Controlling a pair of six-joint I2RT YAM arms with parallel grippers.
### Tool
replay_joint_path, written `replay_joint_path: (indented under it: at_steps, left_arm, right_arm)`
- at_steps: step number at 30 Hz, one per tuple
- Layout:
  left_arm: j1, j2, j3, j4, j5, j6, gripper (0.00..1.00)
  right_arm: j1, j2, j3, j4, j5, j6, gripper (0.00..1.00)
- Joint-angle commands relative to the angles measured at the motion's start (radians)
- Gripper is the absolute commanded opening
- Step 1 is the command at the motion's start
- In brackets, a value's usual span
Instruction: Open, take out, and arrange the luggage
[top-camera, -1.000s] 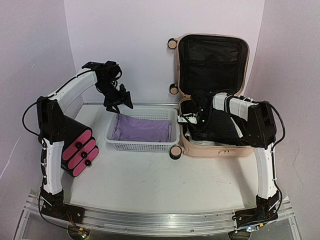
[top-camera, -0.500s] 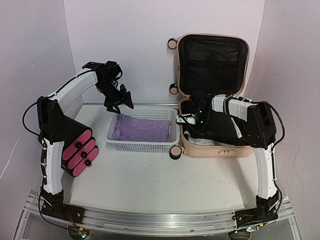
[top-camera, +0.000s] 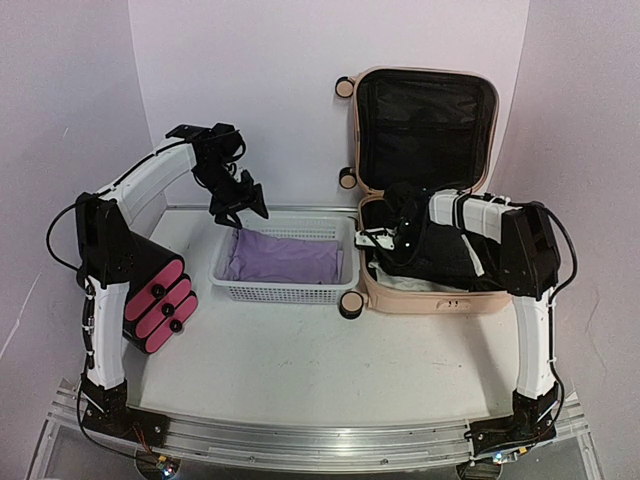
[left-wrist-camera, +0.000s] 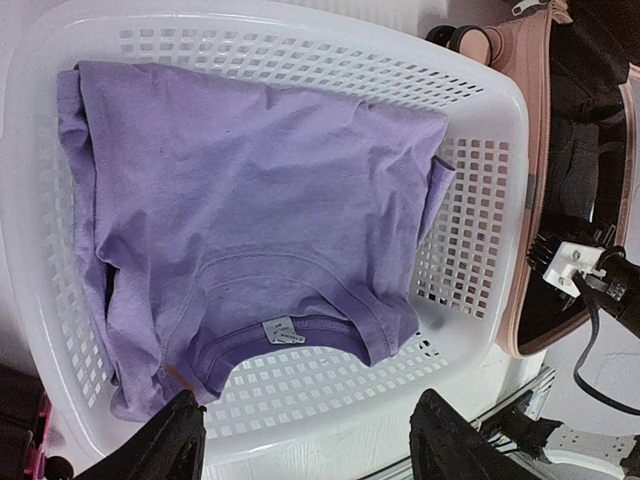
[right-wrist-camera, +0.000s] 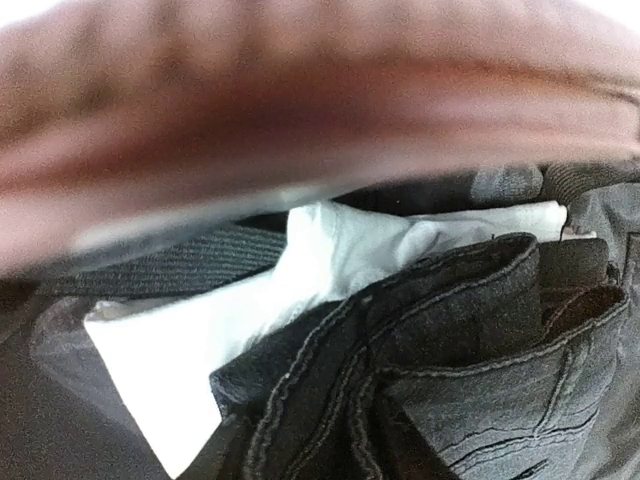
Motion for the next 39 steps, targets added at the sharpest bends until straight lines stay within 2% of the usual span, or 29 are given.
replay_joint_path:
  at_steps: [1,7,11,12,20,25,30,35,39]
  left_arm:
    - [0.002,0.008,0.064,0.001,0.017,-0.007,0.71]
    - [0.002,0.019,0.077,0.004,0.028,-0.018,0.71]
    - [0.002,0.014,0.072,0.005,0.027,-0.023,0.71]
    - [0.002,0.012,0.069,0.007,0.027,-0.028,0.71]
    - [0.002,0.015,0.079,0.014,0.069,-0.066,0.71]
    - [0.004,0.031,0.126,0.020,0.143,-0.148,0.71]
    - [0.010,0.047,0.150,0.054,0.243,-0.293,0.68]
    - [0.009,0.026,0.123,0.102,0.282,-0.455,0.68]
    - [0.011,0.007,0.057,0.126,0.340,-0.658,0.70]
  right_arm:
    - [-0.018,-0.084,0.004,-0.017,-0.030,-0.004,0.31]
    - [-0.035,-0.105,0.010,-0.037,-0.032,0.014,0.19]
    - [-0.049,-0.140,0.013,-0.051,-0.074,0.038,0.02]
    - [-0.055,-0.152,0.009,-0.052,-0.086,0.050,0.00]
    - [-0.110,-0.219,-0.011,-0.053,-0.230,0.184,0.00]
    - [-0.159,-0.263,-0.029,-0.050,-0.323,0.272,0.00]
    - [-0.222,-0.308,-0.053,-0.016,-0.412,0.363,0.00]
    - [-0.292,-0.332,-0.074,0.033,-0.484,0.435,0.00]
    - [-0.320,-0.339,-0.057,0.080,-0.525,0.490,0.00]
